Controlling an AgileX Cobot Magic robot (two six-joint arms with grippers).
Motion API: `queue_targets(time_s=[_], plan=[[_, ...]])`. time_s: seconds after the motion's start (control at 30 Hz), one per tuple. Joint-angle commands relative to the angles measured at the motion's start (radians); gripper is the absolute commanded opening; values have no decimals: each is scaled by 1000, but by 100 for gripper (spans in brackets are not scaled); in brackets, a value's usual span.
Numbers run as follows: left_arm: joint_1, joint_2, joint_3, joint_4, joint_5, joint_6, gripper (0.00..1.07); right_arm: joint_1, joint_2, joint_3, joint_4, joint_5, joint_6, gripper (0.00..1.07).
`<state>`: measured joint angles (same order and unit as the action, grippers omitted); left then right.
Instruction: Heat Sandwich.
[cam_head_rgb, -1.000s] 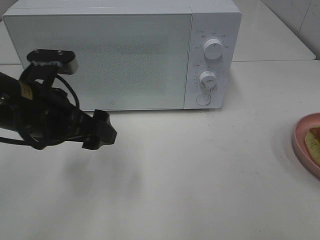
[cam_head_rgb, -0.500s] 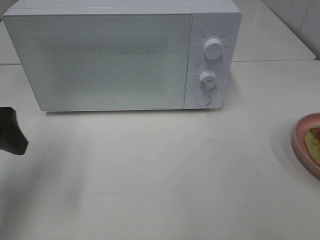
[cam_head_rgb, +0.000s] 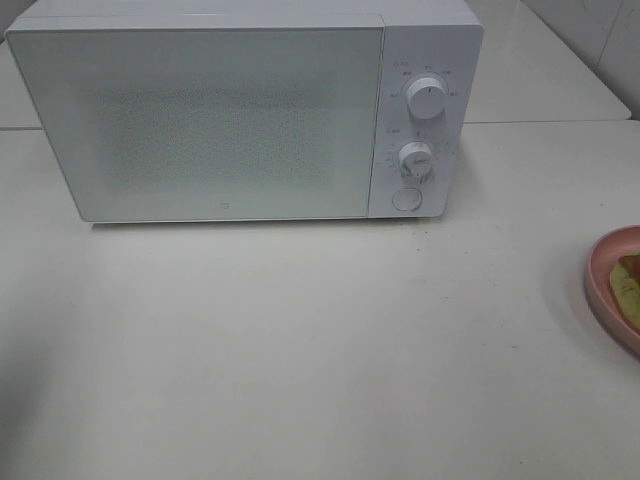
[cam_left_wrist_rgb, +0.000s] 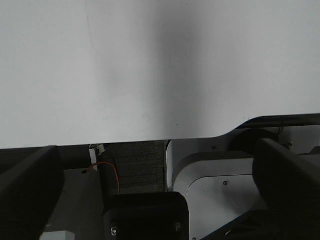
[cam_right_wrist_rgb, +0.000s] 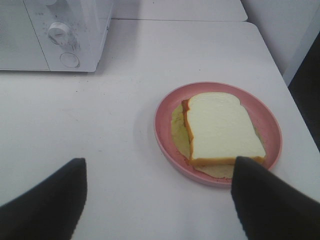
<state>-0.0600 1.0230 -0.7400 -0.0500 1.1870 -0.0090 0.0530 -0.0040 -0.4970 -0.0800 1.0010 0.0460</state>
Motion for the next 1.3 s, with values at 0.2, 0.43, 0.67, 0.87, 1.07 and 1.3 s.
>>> queue_targets(time_s=[0.2,0.43,0.67,0.87,1.07,1.3], plan=[[3,-223,68,1,40,-7,98,-6,-28,0,1,-5,-4,76],[3,-439,157,4,20,-6,98,-6,-28,0,1,-5,-6,76],[3,-651,189,4,-74,-6,98,-6,-28,0,1,-5,-5,76],[3,-776,223,-3,-116,-7,98,-6,-28,0,1,-5,-5,76],[3,-918,223,9,-116,-5,98,-6,-28,0,1,-5,-5,76],[3,-1053,223,8,-116,-7,98,-6,-28,0,1,-5,-5,76]])
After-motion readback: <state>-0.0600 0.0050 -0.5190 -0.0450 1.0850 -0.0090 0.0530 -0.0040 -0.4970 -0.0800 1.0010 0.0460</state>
